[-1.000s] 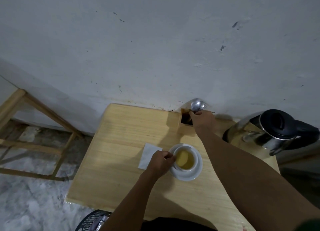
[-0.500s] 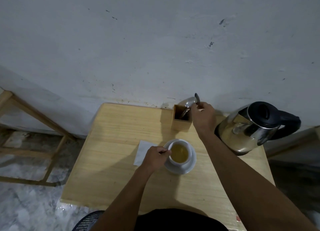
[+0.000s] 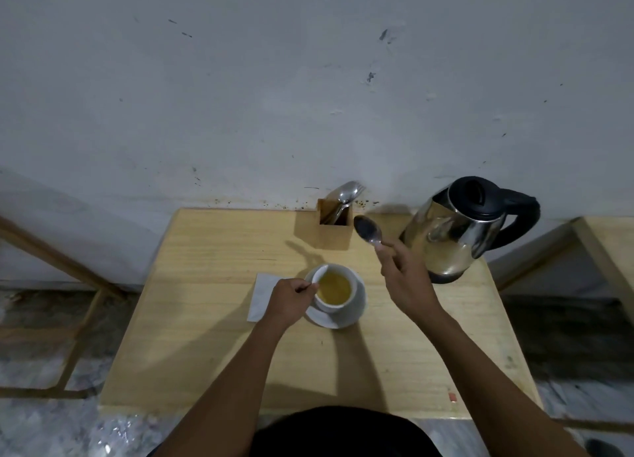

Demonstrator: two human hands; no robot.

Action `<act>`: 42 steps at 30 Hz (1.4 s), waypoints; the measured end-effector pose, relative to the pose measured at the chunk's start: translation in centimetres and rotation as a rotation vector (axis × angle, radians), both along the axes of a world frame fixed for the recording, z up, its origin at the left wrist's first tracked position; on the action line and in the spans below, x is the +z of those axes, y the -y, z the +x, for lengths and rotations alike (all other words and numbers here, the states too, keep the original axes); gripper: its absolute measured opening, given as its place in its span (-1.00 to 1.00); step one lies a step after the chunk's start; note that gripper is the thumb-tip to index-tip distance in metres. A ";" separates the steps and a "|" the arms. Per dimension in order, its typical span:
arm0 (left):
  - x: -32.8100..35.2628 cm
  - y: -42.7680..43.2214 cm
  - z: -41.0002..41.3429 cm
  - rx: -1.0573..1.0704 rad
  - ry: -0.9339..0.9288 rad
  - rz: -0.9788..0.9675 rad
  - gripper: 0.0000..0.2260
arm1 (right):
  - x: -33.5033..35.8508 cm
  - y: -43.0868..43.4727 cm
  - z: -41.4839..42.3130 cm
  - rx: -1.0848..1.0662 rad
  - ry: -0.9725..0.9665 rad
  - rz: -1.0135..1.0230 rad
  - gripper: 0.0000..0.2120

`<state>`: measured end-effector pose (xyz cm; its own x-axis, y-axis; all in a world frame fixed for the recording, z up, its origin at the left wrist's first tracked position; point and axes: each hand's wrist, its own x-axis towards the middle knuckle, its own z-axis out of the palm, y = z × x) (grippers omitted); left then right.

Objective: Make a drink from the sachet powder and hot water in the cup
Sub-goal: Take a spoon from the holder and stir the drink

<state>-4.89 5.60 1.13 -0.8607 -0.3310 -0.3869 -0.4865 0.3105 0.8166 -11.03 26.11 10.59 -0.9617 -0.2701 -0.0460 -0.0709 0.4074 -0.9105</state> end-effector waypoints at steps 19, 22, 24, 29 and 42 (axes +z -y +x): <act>0.5 -0.3 0.1 0.011 0.001 -0.007 -0.81 | -0.9 -0.1 1.8 0.421 0.009 0.879 -0.71; 0.4 -0.3 0.1 0.021 0.008 -0.005 -0.80 | 0.0 0.1 1.7 0.448 -0.105 1.024 -0.69; 0.4 -0.3 0.0 0.023 0.014 -0.007 -0.78 | 0.3 0.4 1.5 0.469 -0.108 1.075 -0.71; 0.3 -0.3 0.0 0.016 0.014 -0.024 -0.79 | 0.0 2.3 1.3 0.558 -0.262 1.181 -0.78; 0.7 -0.2 0.0 -0.017 0.035 -0.026 -0.70 | 2.4 5.3 -1.0 0.587 -0.342 1.323 -0.84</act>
